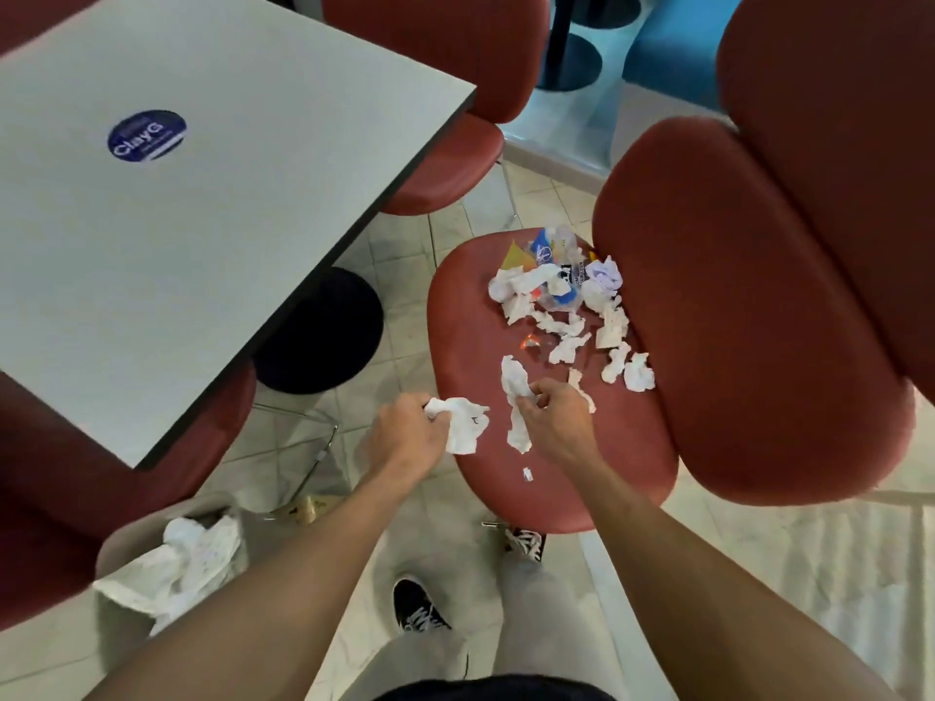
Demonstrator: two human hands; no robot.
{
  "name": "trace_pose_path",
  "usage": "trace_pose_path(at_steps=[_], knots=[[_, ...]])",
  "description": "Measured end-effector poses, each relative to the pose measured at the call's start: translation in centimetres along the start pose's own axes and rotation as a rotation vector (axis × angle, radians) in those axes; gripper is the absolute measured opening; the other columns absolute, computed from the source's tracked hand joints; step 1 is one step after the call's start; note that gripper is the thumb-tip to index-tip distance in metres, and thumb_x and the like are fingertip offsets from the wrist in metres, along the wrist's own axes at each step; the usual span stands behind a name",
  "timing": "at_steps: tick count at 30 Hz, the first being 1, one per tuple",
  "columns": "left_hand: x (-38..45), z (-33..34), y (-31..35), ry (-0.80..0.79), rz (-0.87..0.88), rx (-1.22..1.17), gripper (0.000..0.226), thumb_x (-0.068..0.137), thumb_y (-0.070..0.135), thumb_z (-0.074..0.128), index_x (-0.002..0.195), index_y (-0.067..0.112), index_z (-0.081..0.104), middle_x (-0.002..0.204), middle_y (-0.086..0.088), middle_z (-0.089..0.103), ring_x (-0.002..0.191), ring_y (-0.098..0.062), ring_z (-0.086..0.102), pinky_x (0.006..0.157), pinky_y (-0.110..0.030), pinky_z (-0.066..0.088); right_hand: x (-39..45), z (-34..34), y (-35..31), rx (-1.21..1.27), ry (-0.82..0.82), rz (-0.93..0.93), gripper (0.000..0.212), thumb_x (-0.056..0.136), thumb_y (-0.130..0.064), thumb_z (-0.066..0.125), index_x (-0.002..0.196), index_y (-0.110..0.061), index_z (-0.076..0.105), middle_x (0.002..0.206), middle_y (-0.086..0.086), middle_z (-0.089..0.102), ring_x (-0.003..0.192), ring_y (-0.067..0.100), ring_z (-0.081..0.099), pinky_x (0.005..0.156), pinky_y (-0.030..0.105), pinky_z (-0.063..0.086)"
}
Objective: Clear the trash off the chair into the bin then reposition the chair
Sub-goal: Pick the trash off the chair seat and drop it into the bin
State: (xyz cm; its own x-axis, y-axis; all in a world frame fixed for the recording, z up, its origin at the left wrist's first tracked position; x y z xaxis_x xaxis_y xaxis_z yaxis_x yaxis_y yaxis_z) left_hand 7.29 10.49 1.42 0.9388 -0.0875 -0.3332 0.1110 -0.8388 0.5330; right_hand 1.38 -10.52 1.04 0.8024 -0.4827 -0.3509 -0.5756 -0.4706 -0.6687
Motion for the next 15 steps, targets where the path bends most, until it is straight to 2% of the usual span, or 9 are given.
trace_pose_path(at_steps=[3,7,10,13,15], knots=[[-1.6,-2.2,-3.1,0.039,-0.042,0.004,0.011,0.082,0.031,0.059,0.082,0.024,0.068,0.072,0.004,0.064,0.072,-0.023,0.060,0.057,-0.027,0.040,-2.4,2.6,-1.9,-0.019,-0.033,-0.042,0.014,0.088,-0.019,0.060,0.084,-0.009,0.068,0.068,0.000,0.061,0.065,0.022,0.060,0.062,0.036,0.049],[-3.7,-4.3,-6.7,0.086,-0.120,-0.026,0.012,0.085,0.026,0.060,0.078,0.019,0.067,0.065,0.004,0.058,0.065,-0.020,0.057,0.049,-0.025,0.031,-4.5,5.8,-4.0,-0.058,-0.105,-0.116,0.015,0.087,-0.020,0.060,0.079,-0.009,0.068,0.061,-0.003,0.056,0.058,0.016,0.052,0.059,0.033,0.045],[-5.5,-5.1,-10.1,0.128,-0.220,-0.047,0.011,0.084,0.028,0.062,0.083,0.020,0.069,0.074,0.001,0.064,0.069,-0.021,0.057,0.053,-0.026,0.034,-5.5,7.8,-5.3,-0.066,-0.178,-0.155,0.015,0.087,-0.021,0.060,0.077,-0.012,0.066,0.060,-0.005,0.055,0.058,0.014,0.052,0.054,0.028,0.040],[-7.7,-5.4,-13.5,0.157,-0.299,-0.105,0.015,0.083,0.033,0.061,0.085,0.021,0.070,0.076,0.000,0.067,0.072,-0.022,0.061,0.057,-0.027,0.044,-6.8,9.4,-6.6,-0.076,-0.238,-0.202,0.018,0.088,-0.020,0.058,0.069,-0.018,0.060,0.058,-0.007,0.052,0.056,0.012,0.049,0.049,0.024,0.037],[-9.2,-5.8,-15.4,0.182,-0.355,-0.129,0.015,0.084,0.031,0.063,0.086,0.019,0.071,0.074,-0.001,0.066,0.074,-0.023,0.060,0.059,-0.028,0.043,-7.4,10.3,-7.3,-0.089,-0.274,-0.233,0.022,0.086,-0.017,0.057,0.065,-0.020,0.053,0.056,-0.008,0.048,0.053,0.010,0.044,0.049,0.024,0.035]])
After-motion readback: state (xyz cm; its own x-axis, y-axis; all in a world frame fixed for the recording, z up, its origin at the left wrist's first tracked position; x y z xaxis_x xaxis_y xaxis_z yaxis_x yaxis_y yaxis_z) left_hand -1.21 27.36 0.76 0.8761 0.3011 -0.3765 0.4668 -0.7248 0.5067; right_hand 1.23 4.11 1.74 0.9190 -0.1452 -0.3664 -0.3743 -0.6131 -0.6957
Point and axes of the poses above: each hand's wrist, its own x-axis towards the middle knuckle, its own z-axis out of the palm, y = z × x, the point moved 8 cm from there along x, towards the middle knuckle
